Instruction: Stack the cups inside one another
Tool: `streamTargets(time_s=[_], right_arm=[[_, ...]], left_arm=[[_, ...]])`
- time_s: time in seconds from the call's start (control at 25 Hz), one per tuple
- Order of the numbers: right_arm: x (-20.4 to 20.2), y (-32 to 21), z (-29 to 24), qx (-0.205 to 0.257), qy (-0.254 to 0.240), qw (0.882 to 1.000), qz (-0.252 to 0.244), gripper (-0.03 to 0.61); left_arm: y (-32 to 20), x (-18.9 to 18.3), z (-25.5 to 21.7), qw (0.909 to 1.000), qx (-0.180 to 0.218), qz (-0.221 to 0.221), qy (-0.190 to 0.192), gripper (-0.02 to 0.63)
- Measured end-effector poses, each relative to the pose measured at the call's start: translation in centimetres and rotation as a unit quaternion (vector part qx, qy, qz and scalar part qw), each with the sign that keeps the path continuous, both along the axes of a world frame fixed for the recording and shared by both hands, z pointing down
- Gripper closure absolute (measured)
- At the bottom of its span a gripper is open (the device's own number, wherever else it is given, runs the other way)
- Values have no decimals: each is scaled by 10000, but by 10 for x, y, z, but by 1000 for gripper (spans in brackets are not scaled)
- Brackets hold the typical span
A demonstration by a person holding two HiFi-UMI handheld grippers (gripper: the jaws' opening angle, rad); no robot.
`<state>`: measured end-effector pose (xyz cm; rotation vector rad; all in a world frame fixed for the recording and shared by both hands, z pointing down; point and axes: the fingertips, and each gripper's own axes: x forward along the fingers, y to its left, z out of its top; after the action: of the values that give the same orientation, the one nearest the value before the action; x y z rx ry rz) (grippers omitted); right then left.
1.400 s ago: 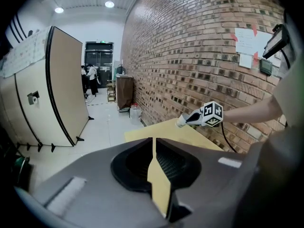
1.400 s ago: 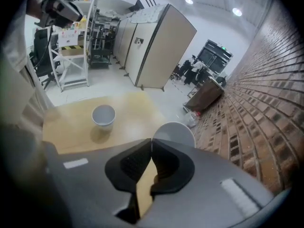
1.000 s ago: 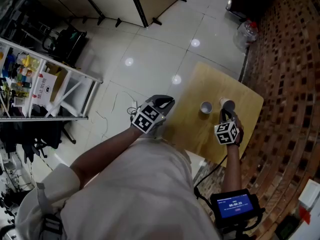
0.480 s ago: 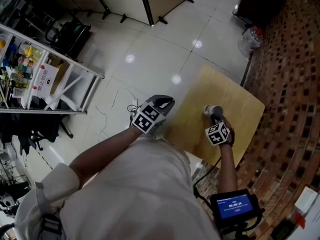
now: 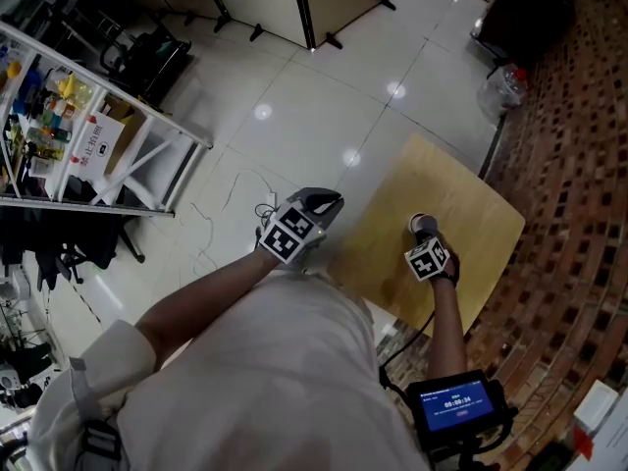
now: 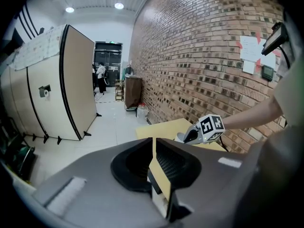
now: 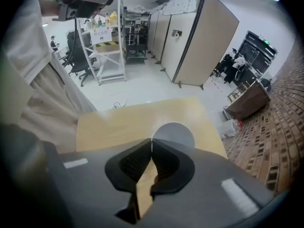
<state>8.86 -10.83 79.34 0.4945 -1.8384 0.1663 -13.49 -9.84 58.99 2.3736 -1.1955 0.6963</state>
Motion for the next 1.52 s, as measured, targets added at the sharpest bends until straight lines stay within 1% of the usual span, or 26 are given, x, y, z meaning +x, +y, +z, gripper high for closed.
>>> streamTargets(time_s=[0.12, 0.28, 0.44, 0.64, 0.8, 1.04, 1.2, 1.28, 1.36, 1.44, 1.52], right_arm=[[-3, -3, 5, 36, 25, 10000, -38, 566], [-7, -5, 3, 136, -104, 9999, -27, 528], [-7, 1, 2, 180, -150, 9997, -15, 523], [-7, 5, 14, 143, -63, 9999, -36, 523], [-4, 4, 27, 94, 39, 9999, 100, 523], [1, -4, 34, 180, -37, 9992, 348, 528], [1, -5, 37, 225, -65, 9988, 424, 528], [2, -6, 30, 282, -156, 9979, 556, 517], [6, -11, 17, 422, -356, 9952, 811, 511], [11, -16, -2, 639, -605, 9898, 1117, 506], [17, -21, -27, 895, -903, 9813, 1443, 495]], left_arm=[[2, -6, 1, 10000, -20, -40, -9, 571], [3, -9, 0, 10000, -3, -75, -34, 571], [2, -8, 0, 10000, 9, -68, -25, 571], [1, -6, 0, 10000, 8, -31, -31, 571], [-1, -3, 0, 10000, 15, 4, -30, 571], [-3, -1, 0, 10000, 20, 10, -43, 571], [-3, -5, 0, 10000, 26, -2, -44, 571], [-3, -5, -1, 10000, 36, 4, -29, 571], [-4, -2, -2, 10000, 58, 32, -1, 571], [-6, 0, -3, 9999, 84, 71, 28, 571], [-8, 1, -5, 9999, 115, 115, 52, 571]])
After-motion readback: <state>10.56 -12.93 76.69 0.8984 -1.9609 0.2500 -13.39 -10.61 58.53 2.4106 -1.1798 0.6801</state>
